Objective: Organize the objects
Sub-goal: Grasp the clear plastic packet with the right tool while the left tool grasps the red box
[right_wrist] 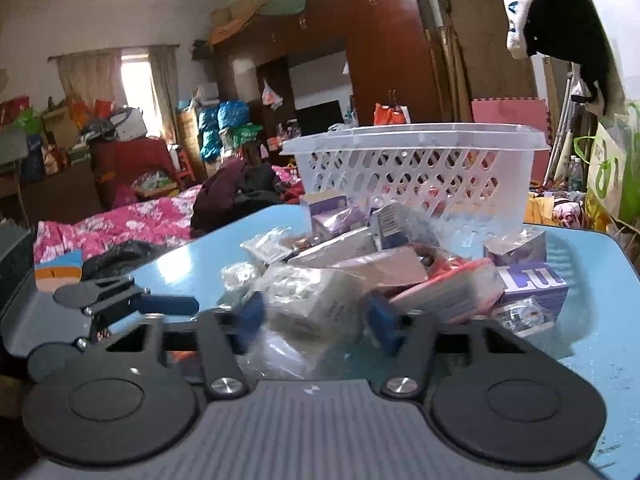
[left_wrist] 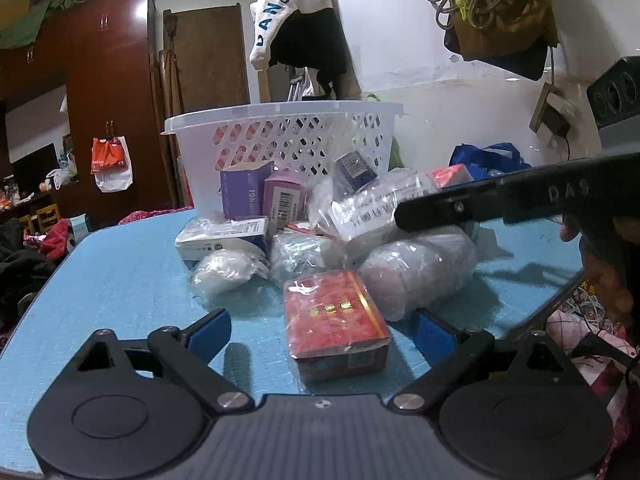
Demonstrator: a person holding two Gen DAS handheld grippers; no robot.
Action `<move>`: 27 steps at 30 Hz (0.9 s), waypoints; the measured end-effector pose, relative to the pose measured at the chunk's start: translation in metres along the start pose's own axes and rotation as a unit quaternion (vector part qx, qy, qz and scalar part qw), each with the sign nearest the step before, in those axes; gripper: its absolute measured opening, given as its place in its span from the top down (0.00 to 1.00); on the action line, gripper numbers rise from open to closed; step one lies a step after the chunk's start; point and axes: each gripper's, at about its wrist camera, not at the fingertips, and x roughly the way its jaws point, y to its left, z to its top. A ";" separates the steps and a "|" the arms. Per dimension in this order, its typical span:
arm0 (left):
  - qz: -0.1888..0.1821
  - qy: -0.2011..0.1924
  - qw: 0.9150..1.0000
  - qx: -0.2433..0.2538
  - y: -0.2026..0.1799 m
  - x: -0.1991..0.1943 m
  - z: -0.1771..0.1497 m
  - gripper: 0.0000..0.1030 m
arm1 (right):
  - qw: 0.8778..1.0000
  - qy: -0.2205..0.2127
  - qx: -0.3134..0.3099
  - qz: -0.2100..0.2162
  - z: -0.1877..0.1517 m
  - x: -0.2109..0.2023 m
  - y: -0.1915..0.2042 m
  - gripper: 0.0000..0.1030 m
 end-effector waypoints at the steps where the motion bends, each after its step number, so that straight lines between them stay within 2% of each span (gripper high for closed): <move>1: -0.002 -0.002 1.000 -0.003 0.000 0.000 0.000 0.18 | 1.000 -0.005 0.004 0.007 0.000 -0.002 -0.001 0.49; 2: -0.005 -0.003 1.000 -0.008 0.000 -0.001 -0.001 0.25 | 1.000 -0.009 0.004 0.010 -0.001 -0.004 -0.001 0.52; 3: -0.006 -0.006 1.000 -0.012 0.001 -0.001 -0.001 0.44 | 1.000 -0.014 0.005 0.008 0.000 -0.007 -0.001 0.53; 4: -0.004 -0.008 1.000 -0.012 0.000 -0.001 0.000 0.53 | 1.000 -0.021 0.004 0.005 0.000 -0.011 0.000 0.53; 8: 0.023 -0.021 0.999 0.007 -0.006 -0.006 0.000 0.53 | 0.999 -0.042 0.001 0.007 0.003 -0.022 -0.002 0.56; 20: 0.032 -0.045 0.998 -0.043 0.028 -0.013 0.015 0.53 | 0.996 -0.087 -0.011 -0.005 0.018 -0.044 -0.012 0.57; 24: 0.028 -0.063 0.996 -0.063 0.039 -0.014 0.032 0.53 | 0.993 -0.114 -0.017 -0.027 0.032 -0.055 -0.021 0.57; 27: 0.029 -0.085 0.993 -0.071 0.046 -0.015 0.060 0.53 | 0.990 -0.132 -0.023 -0.043 0.051 -0.056 -0.027 0.57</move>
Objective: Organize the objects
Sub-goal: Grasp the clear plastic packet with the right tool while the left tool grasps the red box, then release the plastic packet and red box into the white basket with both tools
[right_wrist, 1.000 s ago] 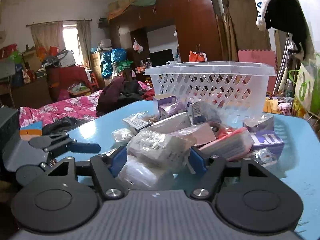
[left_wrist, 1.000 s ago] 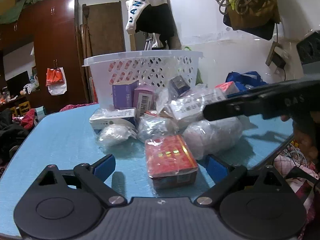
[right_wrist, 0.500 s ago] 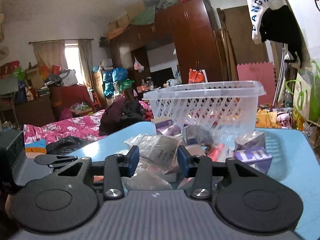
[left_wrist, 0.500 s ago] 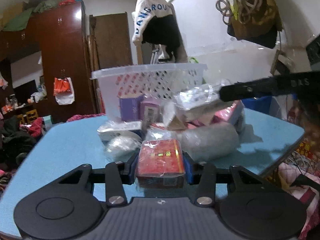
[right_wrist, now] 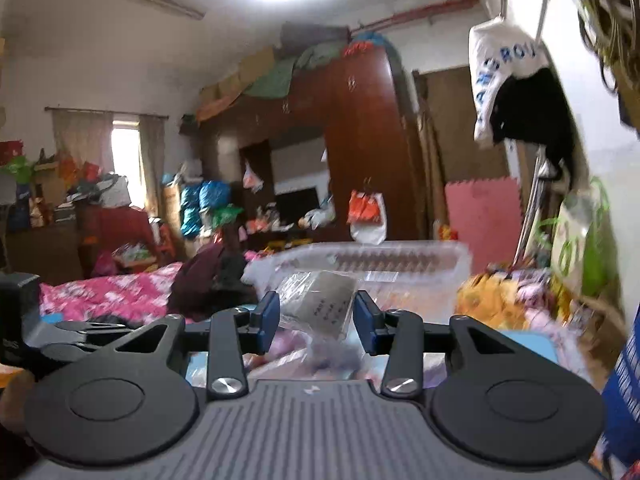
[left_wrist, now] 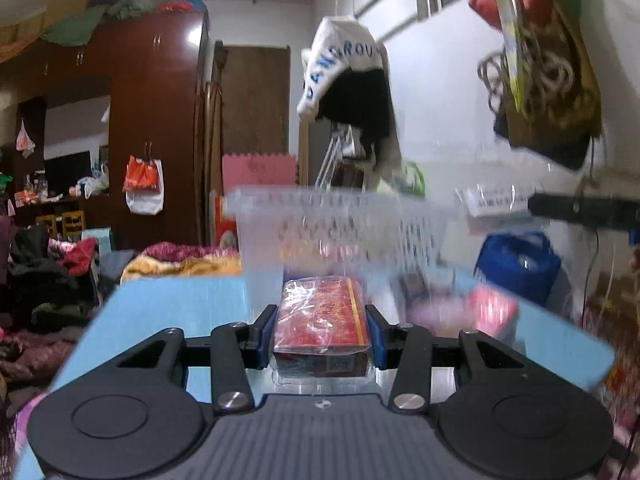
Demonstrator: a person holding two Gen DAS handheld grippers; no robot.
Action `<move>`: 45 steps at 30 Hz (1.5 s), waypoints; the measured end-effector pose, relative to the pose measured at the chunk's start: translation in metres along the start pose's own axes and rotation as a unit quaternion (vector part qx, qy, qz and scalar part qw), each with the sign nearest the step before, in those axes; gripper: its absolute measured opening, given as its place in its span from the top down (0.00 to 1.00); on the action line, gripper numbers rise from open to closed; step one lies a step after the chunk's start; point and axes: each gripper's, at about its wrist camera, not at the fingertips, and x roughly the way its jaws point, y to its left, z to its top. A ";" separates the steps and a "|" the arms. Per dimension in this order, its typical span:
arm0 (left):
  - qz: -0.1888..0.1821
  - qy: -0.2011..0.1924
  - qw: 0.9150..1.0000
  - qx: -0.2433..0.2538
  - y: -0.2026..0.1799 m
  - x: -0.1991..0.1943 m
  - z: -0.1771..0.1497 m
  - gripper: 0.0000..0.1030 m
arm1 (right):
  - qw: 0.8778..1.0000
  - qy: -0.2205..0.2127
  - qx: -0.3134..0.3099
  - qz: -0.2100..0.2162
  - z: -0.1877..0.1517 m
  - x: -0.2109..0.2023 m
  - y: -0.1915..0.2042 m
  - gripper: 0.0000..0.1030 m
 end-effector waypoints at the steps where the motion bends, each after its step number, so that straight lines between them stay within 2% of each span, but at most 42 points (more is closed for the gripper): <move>1: -0.001 -0.006 1.000 0.000 0.000 0.003 0.011 0.53 | 1.000 -0.004 -0.004 -0.004 0.007 0.004 -0.002 0.57; 6: 0.000 -0.026 1.000 -0.005 0.001 0.036 0.071 0.53 | 0.999 -0.002 -0.023 -0.026 0.033 0.035 -0.008 0.58; 9: 0.002 -0.012 1.000 -0.013 0.001 0.069 0.100 0.53 | 0.999 0.013 -0.031 -0.041 0.043 0.060 -0.011 0.58; 11: 0.004 0.012 1.000 -0.019 0.000 0.097 0.115 0.53 | 0.998 0.026 -0.032 -0.047 0.047 0.078 -0.013 0.58; 14: 0.008 0.047 0.999 -0.025 -0.002 0.134 0.124 0.53 | 0.996 0.047 -0.039 -0.059 0.045 0.099 -0.015 0.58; 17: 0.016 0.064 0.997 -0.030 -0.004 0.153 0.124 0.53 | 0.995 0.062 -0.043 -0.061 0.041 0.107 -0.014 0.58; 22: 0.025 0.068 0.997 -0.038 -0.003 0.166 0.122 0.52 | 0.994 0.072 -0.058 -0.066 0.038 0.108 -0.011 0.57; 23: 0.033 0.071 0.996 -0.032 -0.003 0.169 0.122 0.49 | 0.993 0.077 -0.064 -0.069 0.038 0.109 -0.011 0.55; 24: 0.039 0.077 0.996 -0.030 -0.003 0.172 0.122 0.36 | 0.992 0.081 -0.066 -0.072 0.037 0.111 -0.011 0.52; 25: 0.043 0.081 0.995 -0.033 0.000 0.174 0.122 0.27 | 0.992 0.075 -0.066 -0.080 0.037 0.111 -0.012 0.46; 27: 0.030 0.074 0.996 -0.041 0.006 0.167 0.119 0.26 | 0.992 0.069 -0.063 -0.091 0.039 0.109 -0.015 0.12; 28: 0.020 0.069 0.997 -0.042 0.007 0.161 0.118 0.26 | 0.992 0.067 -0.062 -0.090 0.038 0.104 -0.015 0.09; 32: 0.020 0.043 0.999 -0.016 0.006 0.122 0.113 0.26 | 0.994 0.060 -0.041 -0.080 0.037 0.073 -0.017 0.08; 33: 0.016 0.031 0.999 -0.013 0.006 0.109 0.110 0.25 | 0.995 0.056 -0.036 -0.073 0.035 0.062 -0.017 0.02; 34: 0.013 0.021 1.000 -0.008 0.007 0.098 0.107 0.20 | 0.996 0.054 -0.035 -0.069 0.033 0.053 -0.017 0.00; 39: 0.022 -0.026 0.999 0.009 0.006 0.047 0.083 0.17 | 0.997 0.031 -0.021 -0.061 0.013 0.012 -0.020 0.00; 45: 0.016 -0.029 0.999 -0.008 0.017 0.029 0.056 0.17 | 0.998 -0.003 0.038 -0.046 -0.004 -0.011 -0.035 0.00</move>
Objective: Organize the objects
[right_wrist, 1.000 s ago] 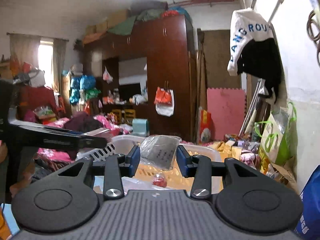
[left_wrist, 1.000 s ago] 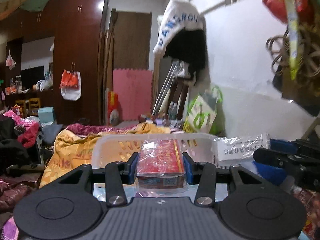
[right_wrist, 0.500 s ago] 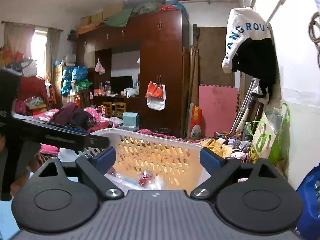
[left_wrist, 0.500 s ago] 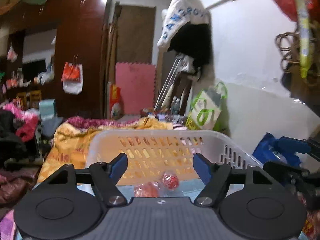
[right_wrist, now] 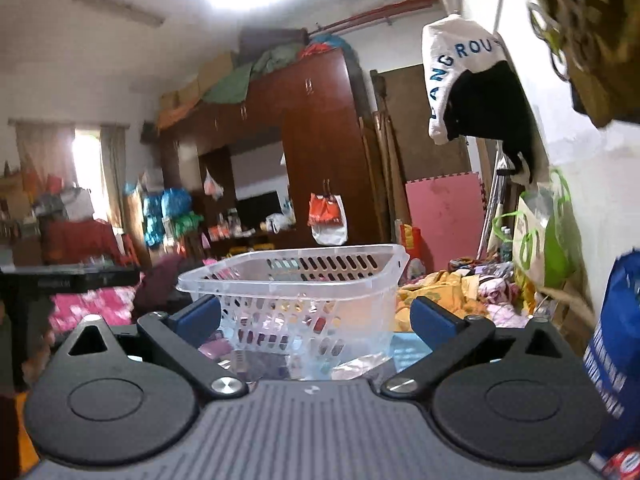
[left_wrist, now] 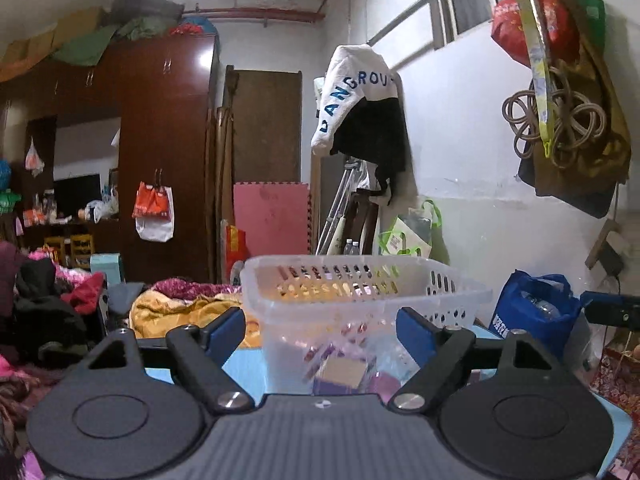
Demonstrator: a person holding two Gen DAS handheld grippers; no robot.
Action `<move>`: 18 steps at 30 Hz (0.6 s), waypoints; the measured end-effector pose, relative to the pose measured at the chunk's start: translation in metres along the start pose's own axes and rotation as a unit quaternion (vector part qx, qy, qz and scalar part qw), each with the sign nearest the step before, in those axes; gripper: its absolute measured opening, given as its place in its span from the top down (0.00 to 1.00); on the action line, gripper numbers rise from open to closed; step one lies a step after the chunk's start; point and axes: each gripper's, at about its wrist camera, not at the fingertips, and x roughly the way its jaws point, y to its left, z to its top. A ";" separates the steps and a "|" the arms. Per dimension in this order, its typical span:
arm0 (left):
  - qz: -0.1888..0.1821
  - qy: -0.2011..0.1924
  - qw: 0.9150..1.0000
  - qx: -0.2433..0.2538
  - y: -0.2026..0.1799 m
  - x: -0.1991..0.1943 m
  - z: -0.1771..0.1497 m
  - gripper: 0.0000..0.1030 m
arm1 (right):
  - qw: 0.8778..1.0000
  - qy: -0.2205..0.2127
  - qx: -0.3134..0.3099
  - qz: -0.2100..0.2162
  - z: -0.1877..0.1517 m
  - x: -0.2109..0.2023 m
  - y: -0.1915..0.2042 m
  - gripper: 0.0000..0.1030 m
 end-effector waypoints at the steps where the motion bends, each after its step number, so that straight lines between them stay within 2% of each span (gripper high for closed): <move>1: 0.001 0.001 1.000 -0.005 0.003 -0.001 -0.003 0.17 | 1.000 -0.001 0.006 0.004 0.000 0.001 -0.003 0.00; 7: 0.005 0.006 0.999 -0.041 0.025 -0.005 -0.017 0.17 | 1.000 0.004 0.024 0.017 -0.007 0.006 -0.007 0.00; 13: -0.019 0.033 0.999 -0.016 0.017 -0.018 -0.050 0.17 | 1.000 0.010 0.025 0.007 -0.020 0.003 -0.008 0.00; 16: -0.017 0.060 0.998 0.008 0.013 -0.019 -0.069 0.17 | 0.999 0.038 0.001 -0.007 -0.035 0.000 -0.006 0.00; 18: -0.014 0.070 0.997 0.006 0.015 -0.018 -0.077 0.17 | 0.998 0.053 -0.020 -0.021 -0.044 -0.003 -0.003 0.00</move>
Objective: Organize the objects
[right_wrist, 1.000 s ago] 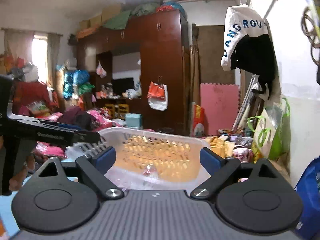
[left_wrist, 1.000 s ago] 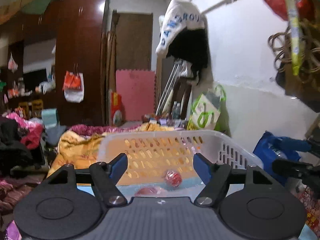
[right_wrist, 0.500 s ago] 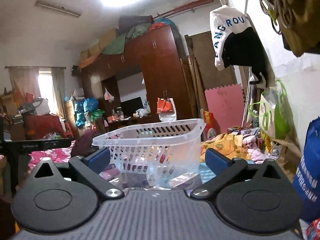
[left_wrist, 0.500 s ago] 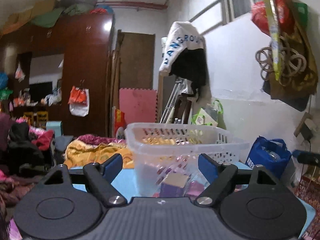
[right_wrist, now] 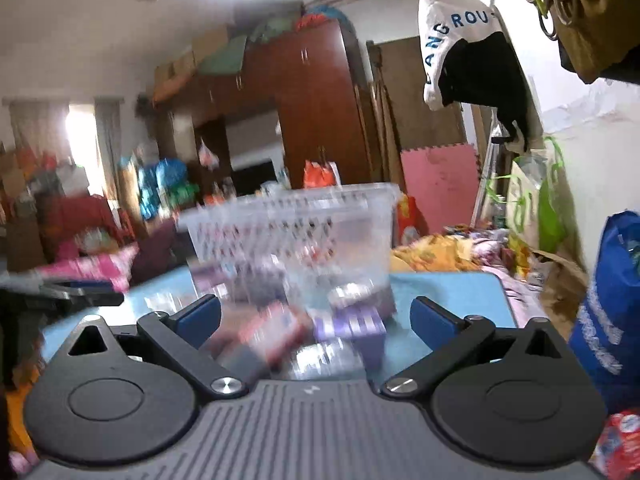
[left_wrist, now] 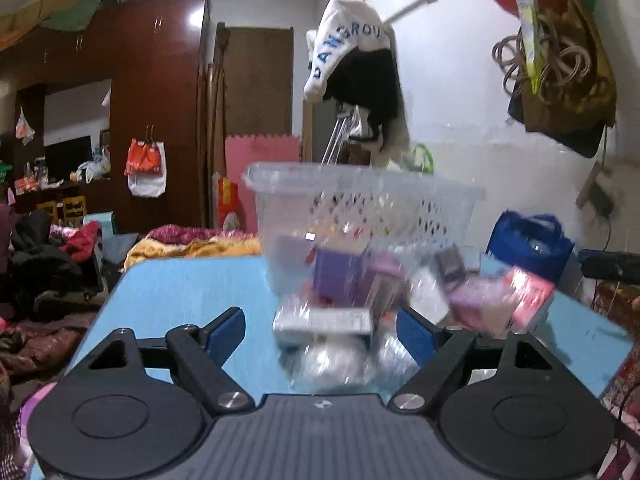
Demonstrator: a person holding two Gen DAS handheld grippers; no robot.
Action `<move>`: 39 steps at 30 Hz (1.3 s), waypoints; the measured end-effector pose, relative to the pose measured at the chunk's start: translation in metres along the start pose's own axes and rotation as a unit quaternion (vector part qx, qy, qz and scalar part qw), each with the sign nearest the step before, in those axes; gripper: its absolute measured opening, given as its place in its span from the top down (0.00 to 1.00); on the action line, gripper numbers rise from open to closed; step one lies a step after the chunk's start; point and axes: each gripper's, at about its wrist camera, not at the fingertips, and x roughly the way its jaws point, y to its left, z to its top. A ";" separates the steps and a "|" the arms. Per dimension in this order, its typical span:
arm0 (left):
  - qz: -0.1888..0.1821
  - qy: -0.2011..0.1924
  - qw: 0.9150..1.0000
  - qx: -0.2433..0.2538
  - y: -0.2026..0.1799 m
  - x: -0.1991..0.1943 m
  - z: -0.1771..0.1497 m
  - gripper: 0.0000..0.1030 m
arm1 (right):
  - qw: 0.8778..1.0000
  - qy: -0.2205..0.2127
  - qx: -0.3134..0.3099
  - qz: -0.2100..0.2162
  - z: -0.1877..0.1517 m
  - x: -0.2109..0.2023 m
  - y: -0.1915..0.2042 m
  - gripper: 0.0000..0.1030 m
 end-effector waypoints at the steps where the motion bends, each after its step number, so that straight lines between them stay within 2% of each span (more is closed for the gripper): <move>1: -0.002 0.004 1.000 -0.008 0.004 0.000 -0.001 0.17 | 1.000 0.006 -0.008 -0.006 -0.004 -0.001 0.001 0.00; 5: -0.020 0.022 0.999 -0.041 0.010 0.002 -0.004 0.17 | 0.999 0.023 -0.026 -0.020 -0.009 0.000 0.004 0.00; 7: -0.029 0.032 0.998 -0.037 0.002 -0.001 -0.009 0.17 | 0.999 0.034 -0.026 -0.018 -0.010 0.002 0.006 0.00; 9: -0.040 0.025 0.999 -0.020 -0.013 -0.008 -0.015 0.17 | 0.998 0.046 -0.031 -0.015 -0.014 0.006 0.008 0.00; 12: -0.015 0.015 1.000 0.013 -0.030 -0.014 -0.016 0.17 | 0.998 0.057 -0.034 -0.006 -0.017 0.013 0.011 0.00; 14: -0.004 0.020 1.000 0.009 -0.027 -0.010 -0.015 0.17 | 0.997 0.070 -0.037 -0.003 -0.019 0.018 0.011 0.01; 18: -0.017 0.058 0.998 -0.023 -0.014 0.006 -0.017 0.17 | 0.995 0.085 -0.056 -0.008 -0.019 0.027 0.014 0.18; 21: 0.006 0.076 0.997 -0.022 -0.011 0.017 -0.020 0.17 | 0.991 0.108 -0.075 -0.005 -0.019 0.039 0.017 0.20; 26: -0.008 0.085 0.996 -0.026 -0.007 0.022 -0.019 0.17 | 0.990 0.123 -0.072 -0.003 -0.019 0.046 0.015 0.20; 28: -0.011 0.090 0.996 -0.021 -0.009 0.025 -0.018 0.17 | 0.990 0.123 -0.073 -0.006 -0.021 0.044 0.014 0.26; 29: -0.011 0.091 0.996 -0.019 -0.010 0.026 -0.018 0.17 | 0.990 0.123 -0.071 -0.008 -0.022 0.042 0.012 0.35; 30: -0.012 0.092 0.996 -0.014 -0.014 0.026 -0.018 0.17 | 0.990 0.124 -0.070 -0.010 -0.021 0.042 0.011 0.39; 32: -0.014 0.093 0.996 -0.001 -0.018 0.027 -0.018 0.17 | 0.990 0.124 -0.062 -0.008 -0.019 0.039 0.006 0.39; 34: -0.014 0.097 0.995 0.008 -0.021 0.030 -0.016 0.17 | 0.991 0.120 -0.058 -0.010 -0.016 0.038 0.003 0.22; 35: -0.012 0.100 0.995 0.010 -0.022 0.031 -0.015 0.17 | 0.990 0.125 -0.062 -0.013 -0.013 0.039 0.003 0.08; 39: -0.009 0.104 0.994 0.017 -0.025 0.033 -0.014 0.16 | 0.987 0.135 -0.087 -0.014 -0.006 0.048 0.009 0.05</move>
